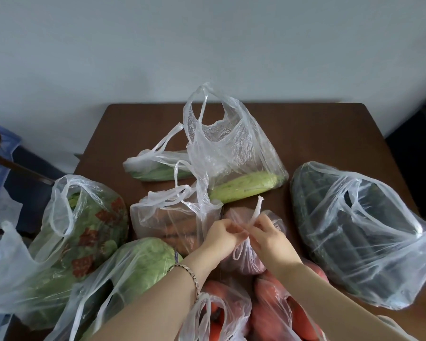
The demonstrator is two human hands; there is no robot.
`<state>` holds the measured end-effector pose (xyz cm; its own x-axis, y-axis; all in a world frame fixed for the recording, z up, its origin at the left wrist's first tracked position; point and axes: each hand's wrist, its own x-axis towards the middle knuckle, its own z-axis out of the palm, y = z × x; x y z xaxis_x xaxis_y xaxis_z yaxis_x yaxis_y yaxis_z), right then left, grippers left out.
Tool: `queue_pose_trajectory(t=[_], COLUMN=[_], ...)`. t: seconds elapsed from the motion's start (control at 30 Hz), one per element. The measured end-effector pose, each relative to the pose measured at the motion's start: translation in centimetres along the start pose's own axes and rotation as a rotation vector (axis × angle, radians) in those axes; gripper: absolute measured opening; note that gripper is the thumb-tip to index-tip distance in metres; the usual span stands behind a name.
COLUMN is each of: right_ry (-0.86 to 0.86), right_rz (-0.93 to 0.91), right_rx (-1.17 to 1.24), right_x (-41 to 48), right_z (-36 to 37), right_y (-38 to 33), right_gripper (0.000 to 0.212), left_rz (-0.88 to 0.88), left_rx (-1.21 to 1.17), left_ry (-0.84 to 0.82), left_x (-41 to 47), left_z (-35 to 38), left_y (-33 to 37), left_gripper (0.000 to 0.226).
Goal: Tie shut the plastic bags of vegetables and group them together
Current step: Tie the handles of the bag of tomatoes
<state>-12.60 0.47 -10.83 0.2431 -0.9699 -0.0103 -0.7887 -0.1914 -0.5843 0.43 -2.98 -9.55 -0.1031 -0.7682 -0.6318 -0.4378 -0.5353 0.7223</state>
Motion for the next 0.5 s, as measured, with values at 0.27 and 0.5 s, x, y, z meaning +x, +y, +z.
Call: queue_pose_trajectory(t=[0.27, 0.5], right_ry=[0.079, -0.046], right_rz=[0.118, 0.037], right_rx=[0.215, 0.06], right_x=[1.03, 0.8], right_z=[0.39, 0.01], right_y=[0.34, 0.2], right_gripper=[0.025, 0.015], left_rz=[0.134, -0.038], left_rx=[0.089, 0.052], left_ry=[0.101, 0.14], left_x=[-0.42, -0.13], left_z=[0.19, 0.01], left_y=[0.08, 0.21], left_gripper=[0.021, 0.017])
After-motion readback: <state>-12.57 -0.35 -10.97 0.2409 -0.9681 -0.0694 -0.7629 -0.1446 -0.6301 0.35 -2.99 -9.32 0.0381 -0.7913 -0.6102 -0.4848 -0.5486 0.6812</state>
